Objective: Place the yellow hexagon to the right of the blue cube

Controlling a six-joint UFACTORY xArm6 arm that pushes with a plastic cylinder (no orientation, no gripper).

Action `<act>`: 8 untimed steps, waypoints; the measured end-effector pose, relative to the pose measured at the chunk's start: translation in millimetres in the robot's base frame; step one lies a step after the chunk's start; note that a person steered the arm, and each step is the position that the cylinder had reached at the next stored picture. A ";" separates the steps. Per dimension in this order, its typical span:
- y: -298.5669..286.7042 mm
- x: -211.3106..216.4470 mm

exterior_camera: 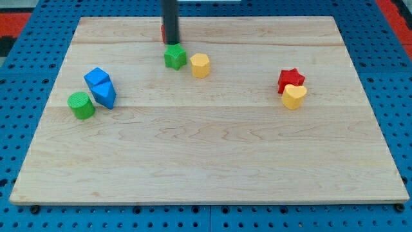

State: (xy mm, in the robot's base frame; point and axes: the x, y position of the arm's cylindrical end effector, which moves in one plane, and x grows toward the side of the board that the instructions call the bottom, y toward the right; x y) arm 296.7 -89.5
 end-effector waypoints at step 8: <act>-30.8 45.0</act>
State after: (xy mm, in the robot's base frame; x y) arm 341.7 -120.3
